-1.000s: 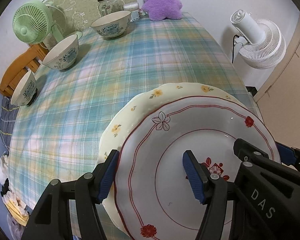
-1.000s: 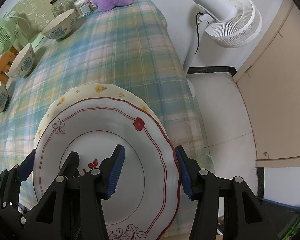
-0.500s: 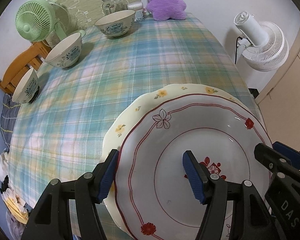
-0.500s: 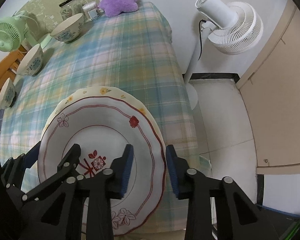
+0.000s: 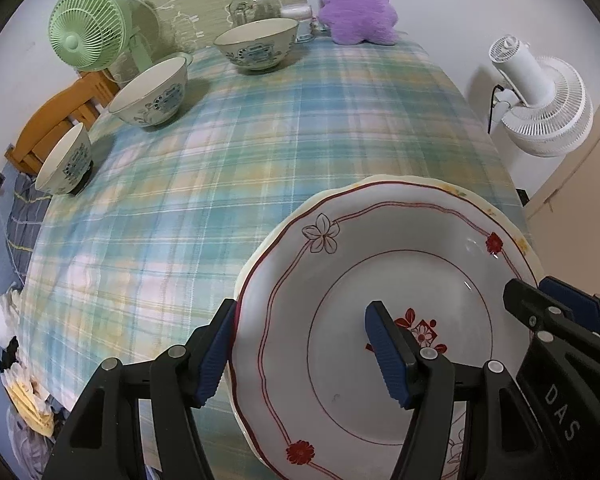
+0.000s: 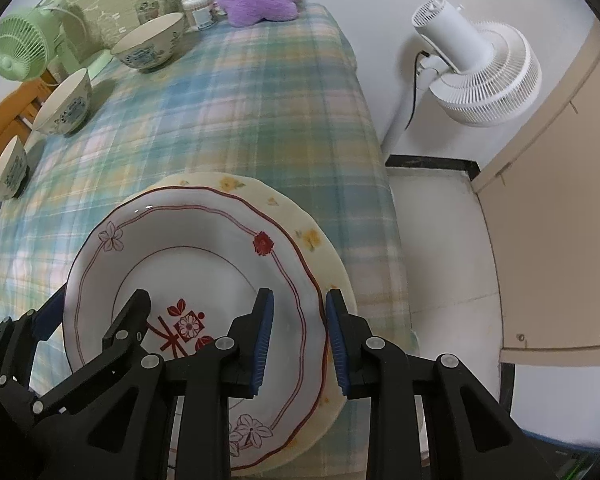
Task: Organize plates and bowls
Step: 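Lower the red-rimmed plate onto the stack and open both tools, then move both tools to the large white bowl near the green fan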
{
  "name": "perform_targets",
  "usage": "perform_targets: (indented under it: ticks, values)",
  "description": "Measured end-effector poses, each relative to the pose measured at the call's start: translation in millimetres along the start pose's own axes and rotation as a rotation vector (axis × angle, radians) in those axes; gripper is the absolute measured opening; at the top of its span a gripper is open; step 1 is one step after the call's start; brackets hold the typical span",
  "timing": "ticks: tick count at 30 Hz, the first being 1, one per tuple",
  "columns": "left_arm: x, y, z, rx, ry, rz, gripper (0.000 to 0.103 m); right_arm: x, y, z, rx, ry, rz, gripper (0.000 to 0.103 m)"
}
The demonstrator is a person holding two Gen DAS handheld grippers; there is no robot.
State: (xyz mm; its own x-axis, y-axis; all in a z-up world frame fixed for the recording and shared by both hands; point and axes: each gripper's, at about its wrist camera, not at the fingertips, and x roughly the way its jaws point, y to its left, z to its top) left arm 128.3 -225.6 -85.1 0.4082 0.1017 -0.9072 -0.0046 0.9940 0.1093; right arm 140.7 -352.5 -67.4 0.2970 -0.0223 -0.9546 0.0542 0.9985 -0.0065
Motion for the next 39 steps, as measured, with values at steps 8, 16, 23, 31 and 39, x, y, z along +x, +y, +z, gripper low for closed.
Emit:
perform_targets:
  ticks: [8,16,23,31,39]
  values:
    - [1.5,-6.6,-3.2,0.012,-0.011,0.021,0.072,1.2,1.6,3.4,-0.006,-0.002,-0.002,0.030]
    - [1.4,-11.6,-6.7,0.019,0.001,0.000,0.085,0.3,-4.0,2.5,0.010,-0.008,0.014,0.030]
    - [-10.3,-4.3,-9.1,-0.008,-0.024,-0.025,0.095,-7.2,-5.9,0.6,-0.002,-0.049,0.067,0.034]
    - [-28.9,18.9,-7.6,-0.060,-0.056,-0.087,0.095,-20.5,7.1,-0.4,-0.014,-0.075,0.094,0.060]
    - [-40.7,59.0,-5.1,-0.083,-0.101,-0.116,0.095,-43.2,41.1,-0.3,-0.051,-0.136,0.092,0.073]
